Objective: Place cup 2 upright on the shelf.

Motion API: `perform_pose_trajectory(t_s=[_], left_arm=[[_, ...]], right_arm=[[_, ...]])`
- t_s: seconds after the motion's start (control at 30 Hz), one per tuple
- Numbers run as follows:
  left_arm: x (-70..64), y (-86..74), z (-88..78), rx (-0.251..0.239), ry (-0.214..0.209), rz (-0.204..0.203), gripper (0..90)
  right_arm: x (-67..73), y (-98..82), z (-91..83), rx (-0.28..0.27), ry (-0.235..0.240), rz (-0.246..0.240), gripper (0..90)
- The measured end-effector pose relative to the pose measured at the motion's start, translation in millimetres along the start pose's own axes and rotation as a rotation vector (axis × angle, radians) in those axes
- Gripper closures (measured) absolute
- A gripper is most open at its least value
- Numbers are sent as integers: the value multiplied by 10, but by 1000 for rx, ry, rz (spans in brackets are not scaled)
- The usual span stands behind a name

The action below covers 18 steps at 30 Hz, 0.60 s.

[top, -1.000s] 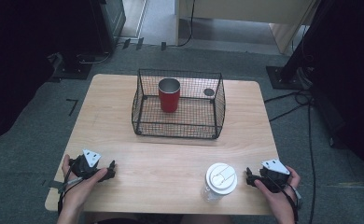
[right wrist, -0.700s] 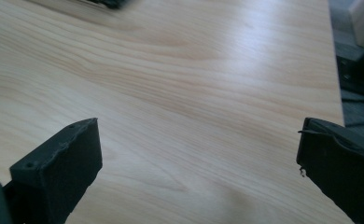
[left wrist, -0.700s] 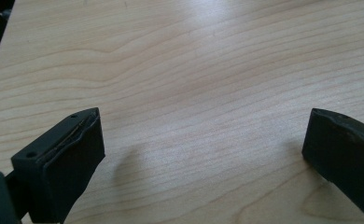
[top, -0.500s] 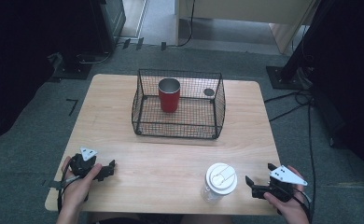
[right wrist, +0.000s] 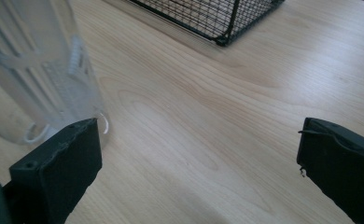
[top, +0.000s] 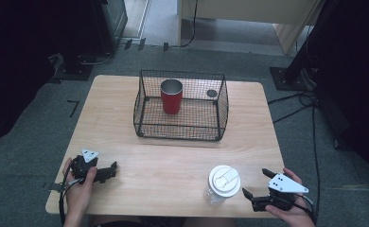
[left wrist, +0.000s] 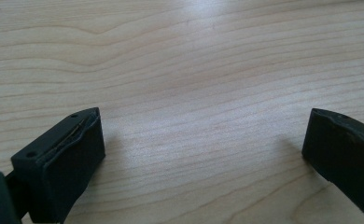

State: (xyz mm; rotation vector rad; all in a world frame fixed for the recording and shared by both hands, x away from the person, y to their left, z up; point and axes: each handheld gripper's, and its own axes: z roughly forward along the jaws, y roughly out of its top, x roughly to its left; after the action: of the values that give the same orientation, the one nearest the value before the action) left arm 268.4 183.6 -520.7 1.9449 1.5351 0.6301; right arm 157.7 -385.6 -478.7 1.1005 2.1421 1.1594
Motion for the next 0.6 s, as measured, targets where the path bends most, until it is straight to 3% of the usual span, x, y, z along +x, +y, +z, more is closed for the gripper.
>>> perform_pose_trajectory(t_s=[0.27, 0.6], left_arm=[[0, 0, 0, 0, 0, 0, 0], [0, 0, 1, -1, 2, -5, 0]], right_arm=[[93, 75, -55, -67, 84, -3, 0], [264, 185, 1, -117, 150, -41, 0]])
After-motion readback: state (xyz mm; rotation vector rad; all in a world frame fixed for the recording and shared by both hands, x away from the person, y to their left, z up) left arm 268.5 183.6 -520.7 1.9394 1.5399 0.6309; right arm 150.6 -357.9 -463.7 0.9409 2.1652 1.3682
